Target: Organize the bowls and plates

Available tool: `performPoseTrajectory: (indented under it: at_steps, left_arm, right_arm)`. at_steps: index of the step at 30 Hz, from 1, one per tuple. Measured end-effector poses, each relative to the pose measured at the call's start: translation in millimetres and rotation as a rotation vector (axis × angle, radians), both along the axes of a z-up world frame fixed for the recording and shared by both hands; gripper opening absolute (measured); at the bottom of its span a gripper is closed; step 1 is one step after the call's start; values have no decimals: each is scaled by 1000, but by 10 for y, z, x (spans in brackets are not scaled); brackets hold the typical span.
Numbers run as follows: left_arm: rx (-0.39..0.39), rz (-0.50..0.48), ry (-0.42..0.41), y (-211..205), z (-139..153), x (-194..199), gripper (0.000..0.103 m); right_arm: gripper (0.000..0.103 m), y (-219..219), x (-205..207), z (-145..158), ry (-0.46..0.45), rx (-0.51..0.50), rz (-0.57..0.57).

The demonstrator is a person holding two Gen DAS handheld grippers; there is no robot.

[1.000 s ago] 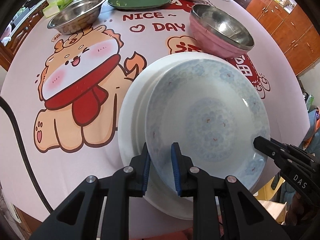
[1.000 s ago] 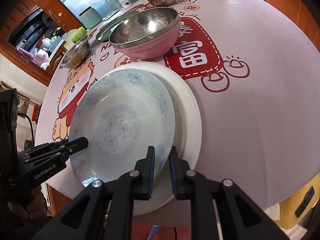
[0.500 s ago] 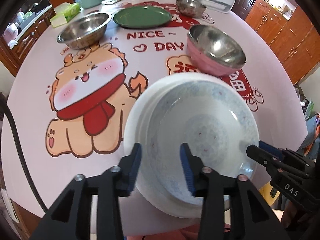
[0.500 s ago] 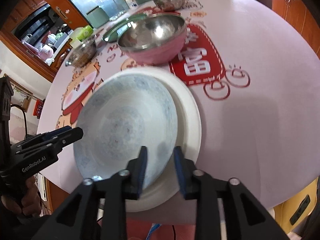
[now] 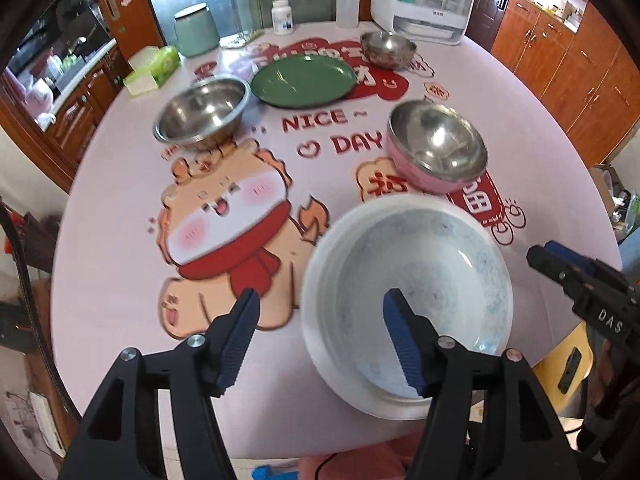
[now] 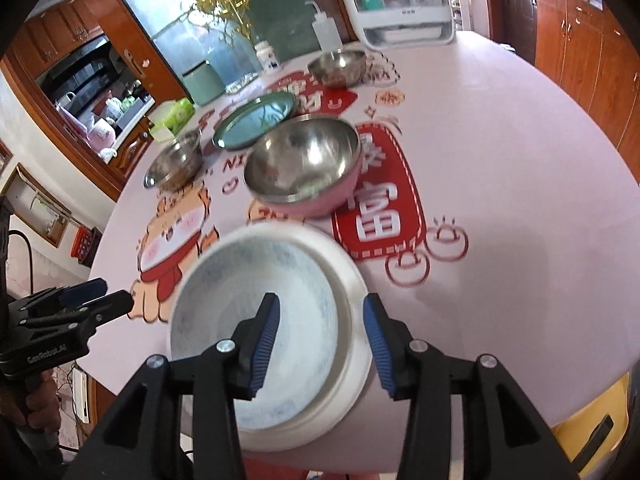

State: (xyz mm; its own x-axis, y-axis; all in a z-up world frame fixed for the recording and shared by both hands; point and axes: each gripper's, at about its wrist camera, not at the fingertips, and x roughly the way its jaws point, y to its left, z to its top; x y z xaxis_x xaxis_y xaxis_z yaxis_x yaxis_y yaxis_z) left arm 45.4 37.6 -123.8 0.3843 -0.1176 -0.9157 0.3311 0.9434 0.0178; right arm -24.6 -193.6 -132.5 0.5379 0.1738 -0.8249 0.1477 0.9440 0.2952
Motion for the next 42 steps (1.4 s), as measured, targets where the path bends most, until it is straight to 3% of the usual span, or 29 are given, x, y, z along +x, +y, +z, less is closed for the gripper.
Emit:
performPoseTrajectory:
  at_steps: [3,11,16,23,30,33,36,42]
  left_arm:
    - [34,4,9,35,155,79,76]
    - [54,7,-16,183,526,435,76]
    - [126,28,-21,283,662,782,77]
    - [139,58,0,456,795,1364,77]
    - [134,55,-20,506,942,1960,77]
    - [128,47,-29,495,962,2235,77]
    - [134,30,-30,467,923,2504,77]
    - [77,-12,-69,403,767,2931,77]
  right_arm:
    - [52,-7,97,99,-21,-6,8]
    - [66,85,501,459,-110,-58,21]
    - [67,171,814,586,-129,-60,23]
    - [68,271,1255,672,-137,-59,13]
    - [68,284,1687,674,-126,-44,-6]
    - [68,234,1863,626,-107,23,-45]
    - [68,173,2041,514,-93,116,-66]
    - [68,74,2346,276,-50,147,-136]
